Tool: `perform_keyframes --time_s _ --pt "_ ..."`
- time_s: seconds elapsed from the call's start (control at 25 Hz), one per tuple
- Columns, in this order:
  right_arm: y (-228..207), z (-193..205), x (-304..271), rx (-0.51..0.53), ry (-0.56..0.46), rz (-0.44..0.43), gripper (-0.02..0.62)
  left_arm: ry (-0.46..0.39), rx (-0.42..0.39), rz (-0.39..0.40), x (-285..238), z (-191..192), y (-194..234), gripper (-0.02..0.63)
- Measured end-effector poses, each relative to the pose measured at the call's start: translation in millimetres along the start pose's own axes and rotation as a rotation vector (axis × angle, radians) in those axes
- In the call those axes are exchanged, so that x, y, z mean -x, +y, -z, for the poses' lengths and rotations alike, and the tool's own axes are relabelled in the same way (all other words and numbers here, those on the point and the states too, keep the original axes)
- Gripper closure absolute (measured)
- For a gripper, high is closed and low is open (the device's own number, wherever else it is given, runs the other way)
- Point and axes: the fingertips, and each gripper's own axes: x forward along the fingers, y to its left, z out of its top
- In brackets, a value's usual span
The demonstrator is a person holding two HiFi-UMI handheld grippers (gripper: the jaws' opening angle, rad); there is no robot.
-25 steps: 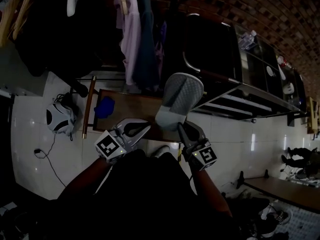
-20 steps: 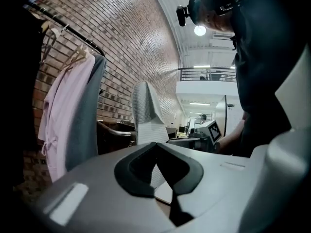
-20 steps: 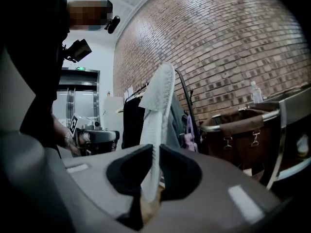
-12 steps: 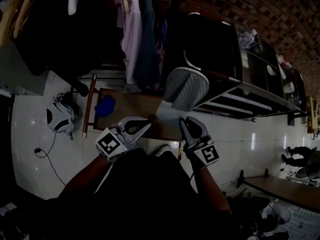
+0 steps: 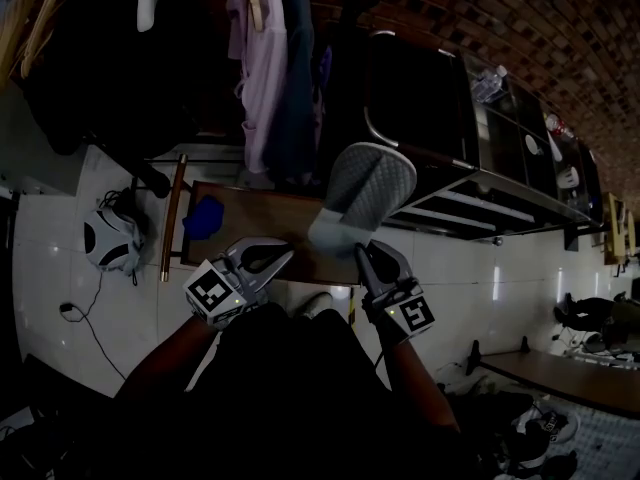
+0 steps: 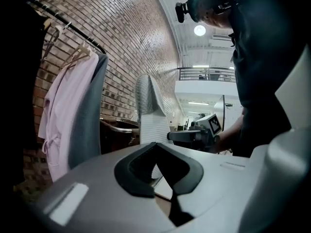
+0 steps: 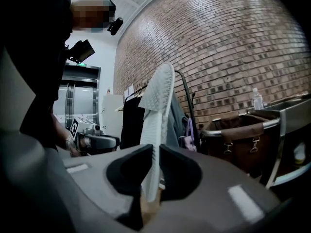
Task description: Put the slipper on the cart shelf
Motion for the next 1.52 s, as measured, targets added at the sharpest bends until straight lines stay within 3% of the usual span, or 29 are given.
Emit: perform_keyframes --time_s 0.28,0.76,1.12,1.32,1.52 --pt "4.4 10.3 -8.6 -0.023 0.007 0.050 0.551 0.006 -0.010 0.056 5.2 6.6 2.4 0.601" --pt "7.0 42.6 19.7 -0.088 0.001 0.221 0.551 0.063 0.029 0.249 -13.8 35.9 -10.3 0.601" --pt "2.5 49.0 85.9 -0.096 -0.028 0.297 0.552 0.085 -0.001 0.315 -38.6 41.1 -59.7 0.601" --pt "-10.0 50.4 131.3 -0.100 -0.041 0.290 0.551 0.085 -0.017 0.285 -60.9 38.3 -95.6 0.601" --pt "-26.9 54.0 186.7 -0.098 -0.061 0.250 0.551 0.094 -0.024 0.280 -91.3 39.6 -157.7 0.601"
